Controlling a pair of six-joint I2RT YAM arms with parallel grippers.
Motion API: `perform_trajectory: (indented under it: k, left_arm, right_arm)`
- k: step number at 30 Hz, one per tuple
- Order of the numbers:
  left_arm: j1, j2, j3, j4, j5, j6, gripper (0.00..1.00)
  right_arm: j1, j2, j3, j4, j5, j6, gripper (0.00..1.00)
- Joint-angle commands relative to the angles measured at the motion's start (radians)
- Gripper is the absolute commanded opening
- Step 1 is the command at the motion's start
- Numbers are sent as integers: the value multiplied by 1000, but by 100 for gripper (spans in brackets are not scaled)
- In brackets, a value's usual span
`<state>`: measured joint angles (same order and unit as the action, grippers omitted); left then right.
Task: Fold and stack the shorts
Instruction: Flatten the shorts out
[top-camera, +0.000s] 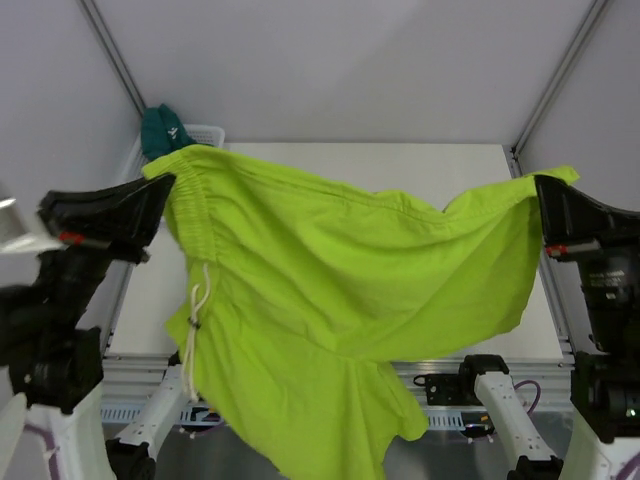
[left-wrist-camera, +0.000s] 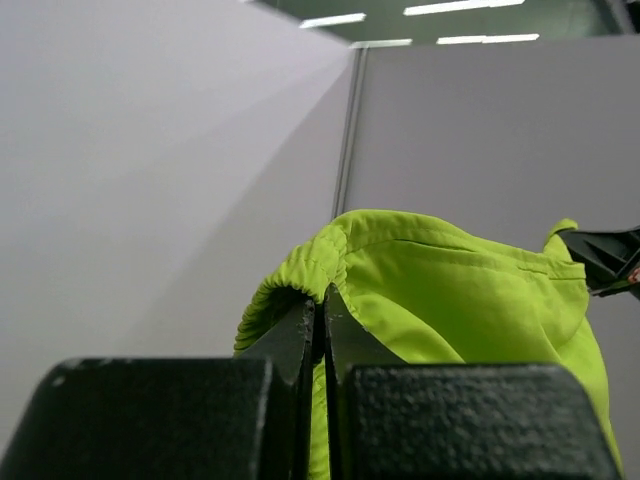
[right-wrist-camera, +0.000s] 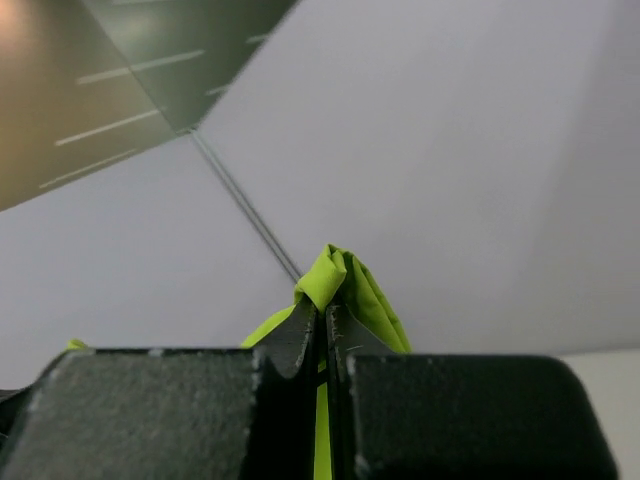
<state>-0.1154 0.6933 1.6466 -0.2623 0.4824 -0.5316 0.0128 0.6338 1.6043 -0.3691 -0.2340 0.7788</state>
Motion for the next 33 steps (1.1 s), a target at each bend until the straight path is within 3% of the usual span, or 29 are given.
perform_trajectory:
  k: [1, 7, 10, 13, 15, 21, 23, 31, 33]
  left_arm:
    - [5, 48, -168, 92, -19, -4, 0]
    - [5, 95, -595, 355, -33, -36, 0]
    - [5, 193, -781, 492, -54, -57, 0]
    - [3, 375, -840, 621, -67, -109, 0]
    - [2, 559, -829, 736, -45, -134, 0]
    - [0, 987, -564, 827, -7, -180, 0]
    - [0, 1067, -433, 804, -7, -174, 0]
    - [2, 1343, -167, 726, -37, -151, 0]
    - [3, 1377, -133, 707, -45, -151, 12]
  right_arm:
    - [-4, 63, -119, -82, 85, 25, 0]
    - [-4, 44, -535, 25, 174, 100, 0]
    - [-2, 107, -714, 126, 209, 129, 0]
    - [-4, 240, -822, 278, 267, 154, 0]
    - [-2, 317, -834, 363, 315, 157, 0]
    - [-2, 618, -735, 528, 403, 146, 0]
    - [-39, 740, -671, 562, 395, 140, 0]
    - [-56, 1147, -405, 677, 273, 108, 0]
    - [-56, 1223, -310, 697, 246, 91, 0]
